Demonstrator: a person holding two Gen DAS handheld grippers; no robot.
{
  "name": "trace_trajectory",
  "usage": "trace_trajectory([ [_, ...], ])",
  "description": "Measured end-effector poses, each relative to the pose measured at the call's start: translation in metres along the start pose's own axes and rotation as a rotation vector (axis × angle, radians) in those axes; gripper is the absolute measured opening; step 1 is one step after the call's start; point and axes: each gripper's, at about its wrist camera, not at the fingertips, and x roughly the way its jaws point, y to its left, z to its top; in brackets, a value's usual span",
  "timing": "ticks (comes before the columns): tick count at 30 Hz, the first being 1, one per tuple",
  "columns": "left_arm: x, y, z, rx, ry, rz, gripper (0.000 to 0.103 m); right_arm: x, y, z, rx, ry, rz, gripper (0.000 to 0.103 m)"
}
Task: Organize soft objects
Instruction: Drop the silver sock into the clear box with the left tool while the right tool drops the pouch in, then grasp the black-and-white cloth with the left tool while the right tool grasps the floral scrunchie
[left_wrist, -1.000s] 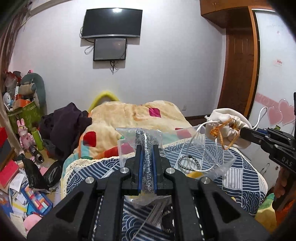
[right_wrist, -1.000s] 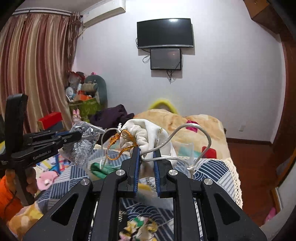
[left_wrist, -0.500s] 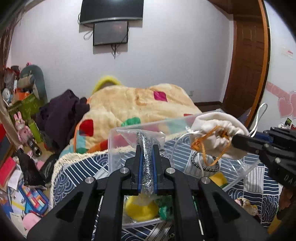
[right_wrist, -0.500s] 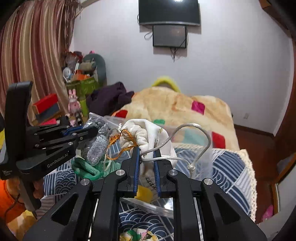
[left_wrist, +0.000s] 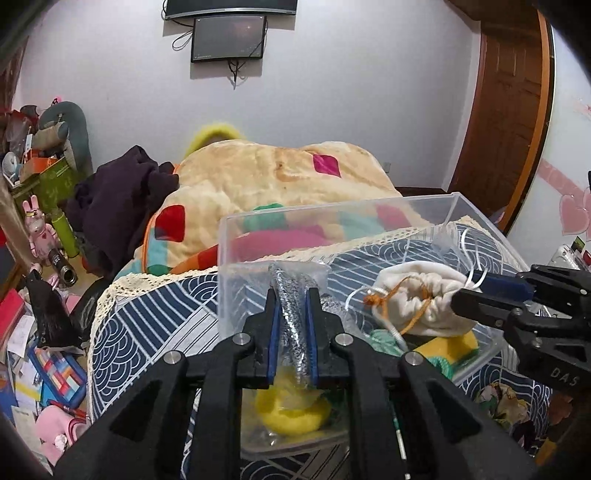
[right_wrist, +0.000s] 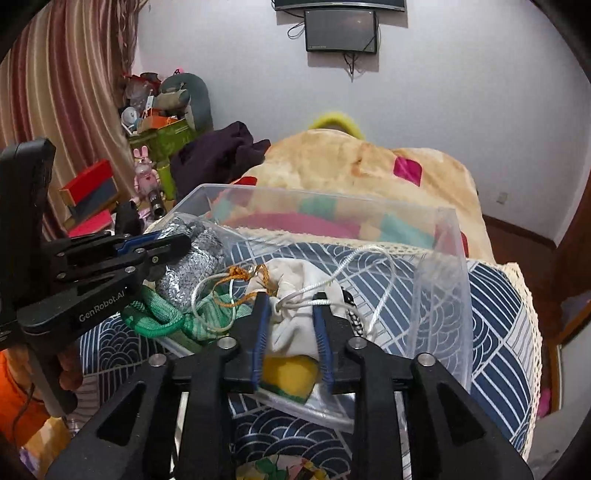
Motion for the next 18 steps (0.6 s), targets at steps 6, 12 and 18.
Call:
trace_trajectory([
  [6, -0.015, 0.000, -0.004, 0.009, 0.004, -0.016, 0.024, -0.029, -0.004, -0.010, 0.011, -0.041, 0.018, 0.057],
  [12, -0.045, -0.005, -0.012, 0.028, -0.037, -0.036, 0.045, -0.066, -0.008, -0.020, 0.019, -0.135, 0.015, 0.073],
  [18, -0.083, -0.018, -0.023, 0.058, -0.093, -0.064, 0.074, -0.093, -0.009, -0.034, 0.016, -0.206, -0.021, 0.085],
])
